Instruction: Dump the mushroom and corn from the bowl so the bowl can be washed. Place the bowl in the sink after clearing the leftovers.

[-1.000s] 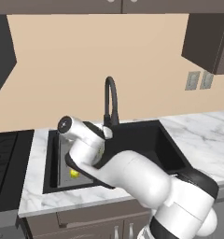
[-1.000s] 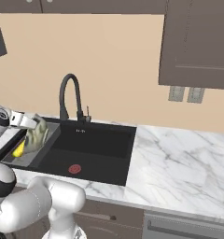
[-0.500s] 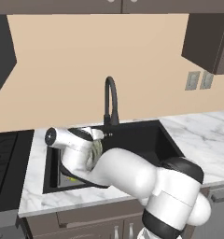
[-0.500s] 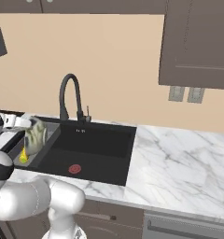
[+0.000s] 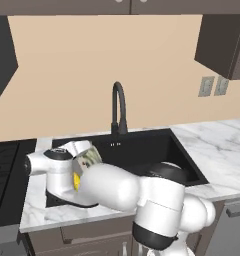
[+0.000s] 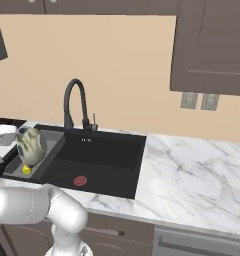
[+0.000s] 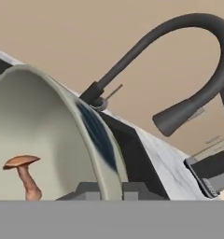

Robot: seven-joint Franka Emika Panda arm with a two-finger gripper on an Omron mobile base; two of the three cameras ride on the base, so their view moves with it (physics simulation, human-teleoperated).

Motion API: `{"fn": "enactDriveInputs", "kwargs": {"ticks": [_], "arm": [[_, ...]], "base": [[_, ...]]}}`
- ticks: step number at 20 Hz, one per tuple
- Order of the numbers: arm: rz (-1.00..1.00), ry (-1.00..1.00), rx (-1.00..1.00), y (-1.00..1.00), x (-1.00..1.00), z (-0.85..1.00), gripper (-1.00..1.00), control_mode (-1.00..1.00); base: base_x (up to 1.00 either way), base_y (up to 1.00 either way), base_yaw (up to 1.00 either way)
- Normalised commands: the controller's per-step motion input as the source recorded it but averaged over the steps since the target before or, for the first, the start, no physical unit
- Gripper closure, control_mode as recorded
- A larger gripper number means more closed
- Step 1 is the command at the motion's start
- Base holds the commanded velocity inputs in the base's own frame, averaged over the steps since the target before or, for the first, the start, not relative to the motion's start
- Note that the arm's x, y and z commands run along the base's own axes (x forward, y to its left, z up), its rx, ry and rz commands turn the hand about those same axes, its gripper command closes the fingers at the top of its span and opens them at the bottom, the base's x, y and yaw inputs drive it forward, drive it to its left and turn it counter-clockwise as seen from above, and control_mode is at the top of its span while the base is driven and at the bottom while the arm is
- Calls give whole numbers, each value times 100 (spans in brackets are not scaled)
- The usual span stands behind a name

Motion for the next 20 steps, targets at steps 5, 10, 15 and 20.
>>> {"fn": "enactDriveInputs", "kwargs": {"ticks": [5,10,15,20], "arm": [[0,0,-3,-3,2,0,100,-100],[0,-1,0,-4,0,-1,100,-100],[2,-5,0,-28,-4,-4,100,-100],[0,-4,-12,3,1,-38,100,-100]], "base": [[0,0,0],[0,0,0],[0,0,0],[0,0,0]]}}
